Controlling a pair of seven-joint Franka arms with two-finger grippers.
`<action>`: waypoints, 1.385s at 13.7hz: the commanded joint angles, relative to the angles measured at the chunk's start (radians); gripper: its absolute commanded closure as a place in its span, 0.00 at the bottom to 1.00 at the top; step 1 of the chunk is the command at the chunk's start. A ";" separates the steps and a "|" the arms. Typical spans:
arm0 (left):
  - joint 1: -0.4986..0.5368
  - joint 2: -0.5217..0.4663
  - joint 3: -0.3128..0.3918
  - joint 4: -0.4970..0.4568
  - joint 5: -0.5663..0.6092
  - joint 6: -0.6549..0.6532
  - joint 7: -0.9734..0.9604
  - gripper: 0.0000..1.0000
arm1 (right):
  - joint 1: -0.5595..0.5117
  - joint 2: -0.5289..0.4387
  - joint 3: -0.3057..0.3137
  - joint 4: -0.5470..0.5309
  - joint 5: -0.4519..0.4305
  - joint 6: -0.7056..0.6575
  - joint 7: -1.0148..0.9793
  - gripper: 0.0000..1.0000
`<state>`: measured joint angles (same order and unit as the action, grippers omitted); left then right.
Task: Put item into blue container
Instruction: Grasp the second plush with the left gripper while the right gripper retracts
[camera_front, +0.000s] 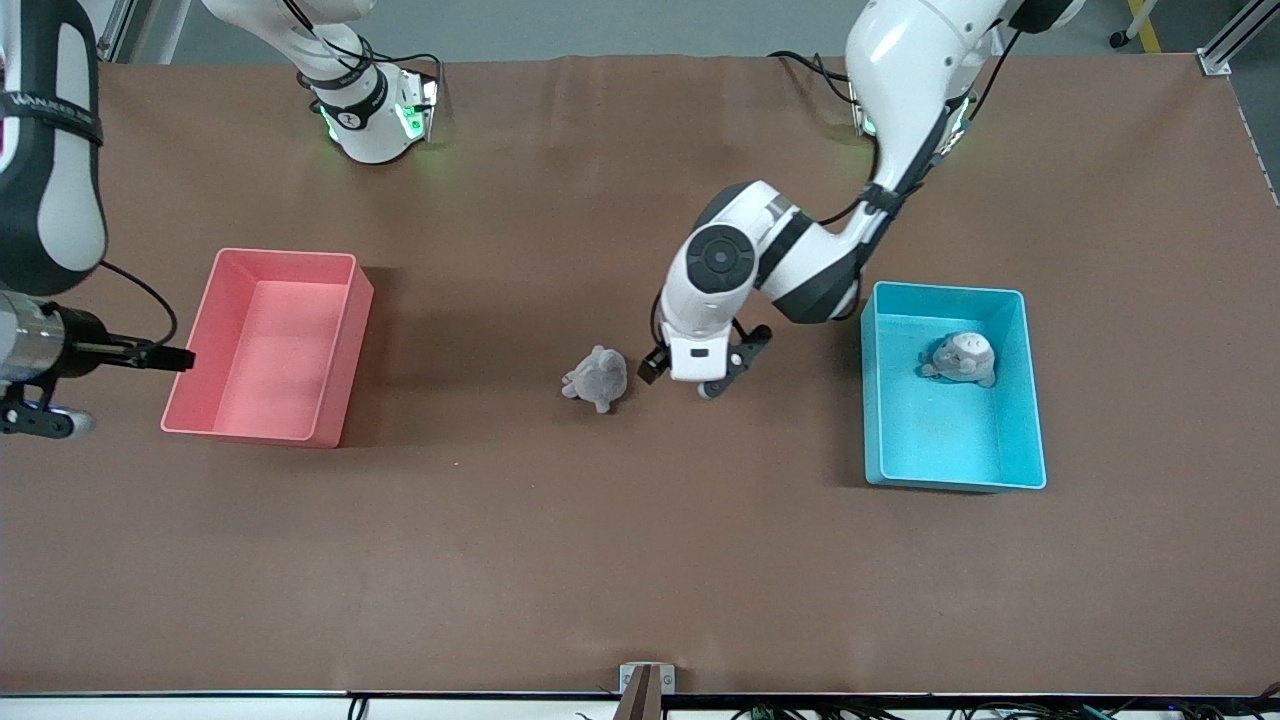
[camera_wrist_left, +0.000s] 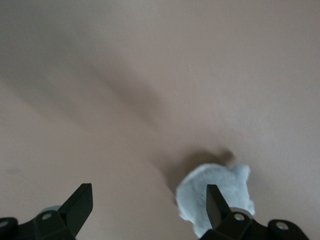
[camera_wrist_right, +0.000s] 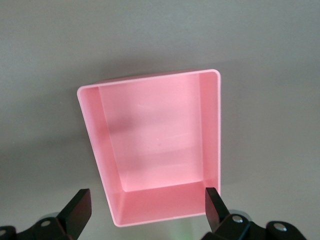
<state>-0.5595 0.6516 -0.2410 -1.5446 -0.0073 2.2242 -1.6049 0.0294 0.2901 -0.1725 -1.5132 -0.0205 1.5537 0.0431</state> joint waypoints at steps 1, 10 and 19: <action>-0.029 0.042 0.009 0.032 0.009 0.101 -0.128 0.00 | -0.003 -0.034 0.022 0.033 -0.033 -0.058 -0.005 0.00; -0.114 0.201 0.016 0.104 0.013 0.403 -0.325 0.01 | -0.034 -0.019 0.024 0.148 -0.032 -0.103 -0.014 0.00; -0.115 0.243 0.032 0.104 0.021 0.422 -0.314 0.87 | -0.042 -0.031 0.033 0.153 0.019 -0.159 -0.075 0.00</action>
<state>-0.6693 0.8809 -0.2226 -1.4585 -0.0073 2.6441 -1.9072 -0.0188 0.2653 -0.1453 -1.3759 -0.0162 1.4381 -0.0218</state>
